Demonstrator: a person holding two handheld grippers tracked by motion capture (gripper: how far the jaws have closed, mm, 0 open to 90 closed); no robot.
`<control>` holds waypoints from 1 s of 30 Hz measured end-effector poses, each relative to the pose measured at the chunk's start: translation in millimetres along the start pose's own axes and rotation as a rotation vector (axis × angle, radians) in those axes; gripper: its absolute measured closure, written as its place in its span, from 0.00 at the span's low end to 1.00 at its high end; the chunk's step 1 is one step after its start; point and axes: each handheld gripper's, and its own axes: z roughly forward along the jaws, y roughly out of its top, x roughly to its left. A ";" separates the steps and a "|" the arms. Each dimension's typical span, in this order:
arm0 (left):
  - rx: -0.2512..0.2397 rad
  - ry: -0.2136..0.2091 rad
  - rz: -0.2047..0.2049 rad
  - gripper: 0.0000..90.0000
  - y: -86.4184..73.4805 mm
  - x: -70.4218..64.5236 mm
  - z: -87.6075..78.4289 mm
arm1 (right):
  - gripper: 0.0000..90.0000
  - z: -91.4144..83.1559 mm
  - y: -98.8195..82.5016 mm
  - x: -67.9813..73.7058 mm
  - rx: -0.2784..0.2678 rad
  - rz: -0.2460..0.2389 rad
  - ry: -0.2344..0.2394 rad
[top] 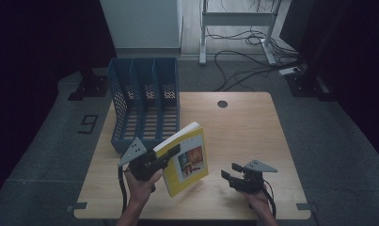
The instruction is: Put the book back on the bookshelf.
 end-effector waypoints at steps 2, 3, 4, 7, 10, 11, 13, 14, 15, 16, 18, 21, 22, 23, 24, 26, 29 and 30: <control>-0.003 0.000 0.001 0.84 1.4 0.2 0.1 | 0.40 0.6 -0.6 0.3 0.006 0.000 -0.005; -0.002 0.001 0.003 0.84 2.0 0.5 -0.1 | 0.40 0.8 -0.7 0.2 0.006 0.001 -0.005; -0.004 0.003 0.003 0.84 2.3 0.6 -0.1 | 0.40 1.0 -0.7 0.2 0.007 0.001 -0.007; -0.008 0.007 0.003 0.84 3.2 1.3 -0.5 | 0.40 1.0 -0.4 -0.3 0.009 -0.002 -0.015; -0.012 0.010 -0.001 0.84 4.1 2.2 -0.7 | 0.40 0.8 -0.8 -1.9 0.010 0.003 -0.027; -0.012 0.012 -0.001 0.84 4.7 2.6 -0.9 | 0.40 0.5 -0.9 -2.4 0.012 0.005 -0.030; -0.012 0.014 -0.002 0.84 5.9 3.5 -0.5 | 0.40 0.2 -1.4 -2.8 0.015 0.009 -0.035; -0.013 0.017 -0.004 0.84 6.9 3.7 -0.2 | 0.40 0.2 -1.7 -3.1 0.017 0.008 -0.037; -0.013 0.019 -0.004 0.84 7.6 3.8 -0.1 | 0.40 0.3 -2.2 -3.6 0.021 0.010 -0.043; -0.015 0.022 -0.001 0.84 8.9 4.2 0.0 | 0.40 0.7 -2.6 -4.0 0.020 0.012 -0.045; -0.017 0.026 -0.002 0.84 11.0 4.3 -0.3 | 0.40 2.0 -3.7 -5.1 0.029 0.011 -0.056; -0.024 0.030 -0.001 0.84 15.2 5.2 -1.6 | 0.40 3.2 -4.5 -6.8 0.044 0.006 -0.075; -0.028 0.032 -0.001 0.84 16.5 5.4 -2.0 | 0.40 3.6 -4.9 -7.4 0.048 0.005 -0.082; -0.028 0.033 -0.001 0.84 17.7 5.6 -2.8 | 0.40 3.8 -5.3 -7.8 0.053 0.004 -0.089; -0.030 0.034 0.000 0.84 18.6 5.8 -3.4 | 0.40 4.1 -5.8 -8.0 0.059 0.003 -0.097; -0.035 0.037 0.001 0.84 20.9 5.9 -5.3 | 0.39 4.8 -6.7 -8.7 0.066 0.000 -0.109; -0.042 0.040 0.002 0.84 23.4 6.1 -7.6 | 0.39 6.0 -7.6 -10.0 0.074 -0.001 -0.118; -0.045 0.040 0.002 0.84 24.6 6.5 -8.6 | 0.39 6.3 -7.8 -10.1 0.076 -0.001 -0.121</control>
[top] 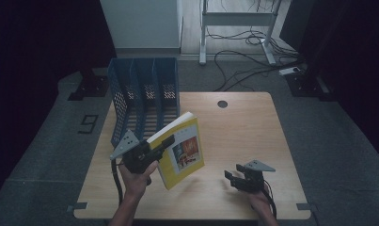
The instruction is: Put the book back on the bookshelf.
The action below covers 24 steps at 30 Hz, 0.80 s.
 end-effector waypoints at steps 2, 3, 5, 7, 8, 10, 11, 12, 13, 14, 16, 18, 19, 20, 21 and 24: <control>-0.002 0.002 0.000 0.84 1.8 0.6 -1.3 | 0.39 0.7 -0.4 -0.2 0.005 0.000 -0.005; -0.006 0.003 -0.001 0.84 3.2 1.1 -2.1 | 0.39 0.9 -0.6 -0.3 0.007 -0.001 -0.007; -0.010 0.006 -0.001 0.84 5.2 1.7 -3.3 | 0.39 1.6 -0.9 -0.7 0.011 -0.001 -0.014; -0.018 0.010 0.001 0.84 8.0 2.3 -4.7 | 0.39 2.1 -1.2 -1.0 0.014 0.001 -0.016; -0.020 0.011 0.001 0.84 9.0 2.4 -5.1 | 0.39 2.4 -1.3 -1.1 0.016 0.000 -0.018; -0.024 0.013 0.003 0.84 11.8 2.8 -6.1 | 0.39 3.0 -1.7 -1.5 0.019 -0.001 -0.023; -0.027 0.014 0.003 0.84 13.0 3.2 -6.3 | 0.39 3.3 -2.0 -1.8 0.022 -0.001 -0.026; -0.029 0.016 0.003 0.84 14.2 3.5 -6.5 | 0.39 3.6 -2.2 -2.0 0.024 -0.001 -0.029; -0.030 0.017 0.004 0.84 15.1 4.0 -6.6 | 0.39 3.9 -2.5 -2.2 0.027 -0.001 -0.032; -0.031 0.020 0.002 0.84 16.3 4.7 -7.0 | 0.39 4.1 -2.6 -2.4 0.029 -0.001 -0.033; -0.039 0.024 -0.001 0.84 18.2 6.1 -7.3 | 0.39 4.7 -3.0 -2.8 0.033 0.000 -0.038; -0.041 0.031 -0.003 0.84 20.3 7.7 -8.0 | 0.39 4.8 -2.8 -3.3 0.035 0.001 -0.040; -0.043 0.032 -0.003 0.84 20.9 8.2 -8.0 | 0.39 4.9 -2.7 -3.4 0.036 0.000 -0.044; -0.043 0.034 -0.003 0.84 21.7 8.8 -8.1 | 0.39 5.0 -2.6 -3.7 0.038 0.000 -0.047; -0.044 0.037 -0.002 0.84 22.7 9.4 -8.1 | 0.39 5.2 -2.5 -4.0 0.042 0.003 -0.049; -0.049 0.044 -0.001 0.84 25.2 10.3 -8.4 | 0.39 5.9 -2.3 -4.6 0.052 0.010 -0.062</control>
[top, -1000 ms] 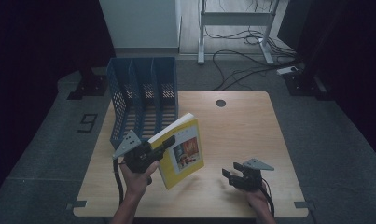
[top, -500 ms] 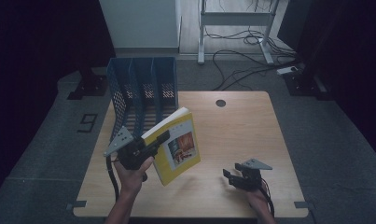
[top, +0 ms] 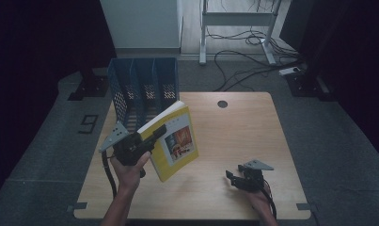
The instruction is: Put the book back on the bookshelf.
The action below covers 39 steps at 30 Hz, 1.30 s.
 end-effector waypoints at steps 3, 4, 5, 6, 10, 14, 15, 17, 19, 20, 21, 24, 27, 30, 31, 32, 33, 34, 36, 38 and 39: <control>-0.004 0.005 0.002 0.84 2.5 0.8 -0.5 | 0.39 0.9 0.3 -0.4 0.013 0.002 -0.010; -0.009 0.009 0.001 0.84 4.0 1.5 -1.2 | 0.39 1.4 0.4 -0.6 0.017 0.003 -0.013; -0.011 0.012 0.001 0.84 5.1 2.1 -1.8 | 0.39 2.4 0.8 -0.5 0.027 0.007 -0.024; -0.011 0.015 -0.003 0.84 6.3 2.5 -2.5 | 0.39 2.7 1.0 -0.3 0.027 0.006 -0.028; -0.017 0.027 -0.001 0.84 11.4 4.1 -4.3 | 0.39 4.1 2.2 0.6 0.033 -0.012 -0.053; -0.025 0.038 0.001 0.84 15.7 5.2 -4.5 | 0.39 5.2 2.5 2.3 0.041 -0.048 -0.091; -0.027 0.039 0.002 0.84 17.0 5.6 -4.6 | 0.39 5.2 2.5 2.5 0.042 -0.049 -0.092; -0.031 0.043 0.003 0.84 19.2 5.8 -4.7 | 0.39 5.3 2.5 2.8 0.044 -0.052 -0.095; -0.035 0.047 0.005 0.84 21.3 6.2 -4.6 | 0.39 5.4 2.5 3.4 0.046 -0.052 -0.100; -0.036 0.048 0.006 0.84 22.0 6.4 -4.6 | 0.39 5.5 2.5 3.8 0.047 -0.057 -0.104; -0.038 0.051 0.005 0.84 23.0 6.8 -4.4 | 0.38 5.7 2.5 4.3 0.048 -0.061 -0.107; -0.044 0.061 -0.001 0.84 25.7 8.4 -4.0 | 0.37 6.8 2.4 7.0 0.055 -0.085 -0.124; -0.051 0.066 -0.007 0.84 28.5 10.6 -4.0 | 0.37 7.4 2.3 8.6 0.058 -0.096 -0.134; -0.057 0.069 -0.009 0.84 31.4 12.4 -4.0 | 0.37 7.4 2.3 8.6 0.058 -0.095 -0.133; -0.058 0.071 -0.010 0.84 32.2 12.9 -3.9 | 0.37 7.4 2.3 8.4 0.058 -0.095 -0.132; -0.059 0.073 -0.010 0.84 33.6 14.2 -3.6 | 0.37 7.4 2.3 8.4 0.058 -0.096 -0.132; -0.058 0.075 -0.010 0.84 34.5 15.2 -3.3 | 0.37 7.4 2.3 8.6 0.058 -0.097 -0.134; -0.058 0.082 -0.016 0.84 35.6 16.8 -2.8 | 0.37 7.5 2.3 8.8 0.058 -0.098 -0.135; -0.060 0.094 -0.013 0.84 37.2 18.7 -2.4 | 0.37 7.6 2.3 9.1 0.060 -0.102 -0.136; -0.061 0.106 -0.006 0.84 38.2 19.8 -2.3 | 0.37 7.6 2.3 9.0 0.060 -0.102 -0.135; -0.061 0.112 -0.005 0.84 38.7 20.6 -2.2 | 0.37 7.6 2.3 8.8 0.059 -0.100 -0.134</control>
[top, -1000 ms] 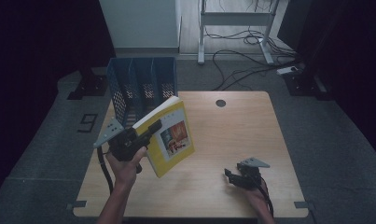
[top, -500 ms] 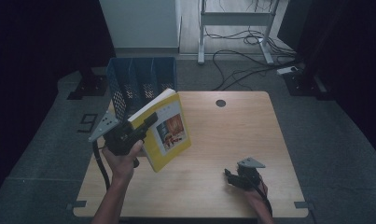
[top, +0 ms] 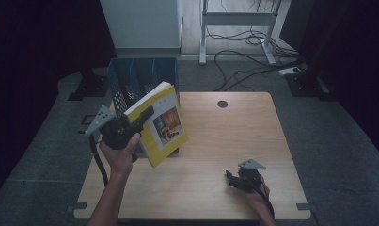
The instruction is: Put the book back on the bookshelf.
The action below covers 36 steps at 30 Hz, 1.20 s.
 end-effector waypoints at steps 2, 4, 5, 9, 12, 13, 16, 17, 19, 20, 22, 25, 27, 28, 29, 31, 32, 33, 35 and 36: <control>-0.002 0.007 -0.001 0.84 0.6 1.9 0.5 | 0.37 -0.1 0.0 -0.3 -0.001 0.004 0.003; -0.004 0.011 -0.007 0.84 1.3 3.9 0.8 | 0.37 0.0 0.0 -0.2 -0.001 0.002 0.001; -0.005 0.013 -0.010 0.84 1.8 4.6 0.9 | 0.37 0.0 0.0 -0.1 0.000 0.001 0.000; -0.009 0.024 -0.008 0.84 5.6 6.3 -0.4 | 0.37 0.0 0.0 0.0 0.000 0.000 0.000; -0.020 0.032 -0.012 0.84 8.6 7.9 -1.5 | 0.37 -0.1 0.0 -0.2 -0.001 0.003 0.001; -0.022 0.036 -0.011 0.84 9.3 8.1 -1.5 | 0.37 0.0 0.0 -0.1 -0.001 0.002 0.000; -0.023 0.052 0.000 0.84 11.7 8.5 -1.2 | 0.37 0.0 0.0 -0.1 0.000 0.002 0.000; -0.025 0.056 0.004 0.84 12.3 8.6 -1.1 | 0.37 0.0 0.0 -0.1 0.000 0.002 0.000; -0.028 0.062 0.007 0.84 13.0 9.1 -0.8 | 0.37 0.0 0.0 0.0 0.000 0.001 -0.001; -0.029 0.063 0.006 0.84 13.3 9.4 -0.6 | 0.37 0.0 0.0 0.0 0.000 0.000 -0.001; -0.028 0.064 0.005 0.84 14.0 10.7 0.1 | 0.37 0.0 0.0 0.1 0.000 0.000 -0.001; -0.030 0.072 0.004 0.84 14.6 12.6 1.0 | 0.37 0.0 0.0 0.1 0.000 0.001 -0.002; -0.031 0.080 0.007 0.84 14.8 13.5 1.6 | 0.37 0.0 0.0 0.0 0.000 0.000 -0.002; -0.031 0.087 0.009 0.84 15.0 14.0 1.9 | 0.37 0.0 0.0 0.0 0.000 0.000 -0.002; -0.032 0.091 0.010 0.84 15.0 14.3 2.1 | 0.37 0.0 0.0 0.1 0.000 0.000 -0.002; -0.033 0.099 0.013 0.84 15.5 15.7 2.6 | 0.37 0.0 0.0 0.2 0.001 -0.001 -0.003; -0.033 0.100 0.012 0.84 15.6 15.9 2.6 | 0.37 0.0 0.0 0.2 0.001 -0.001 -0.003; -0.033 0.101 0.010 0.84 15.9 16.6 2.7 | 0.37 0.0 0.0 0.2 0.001 -0.002 -0.003; -0.039 0.106 0.007 0.84 16.4 17.9 3.0 | 0.37 0.0 0.0 0.3 0.001 -0.001 -0.003; -0.040 0.108 0.007 0.84 16.6 18.3 3.1 | 0.37 0.0 0.0 0.3 0.001 -0.002 -0.004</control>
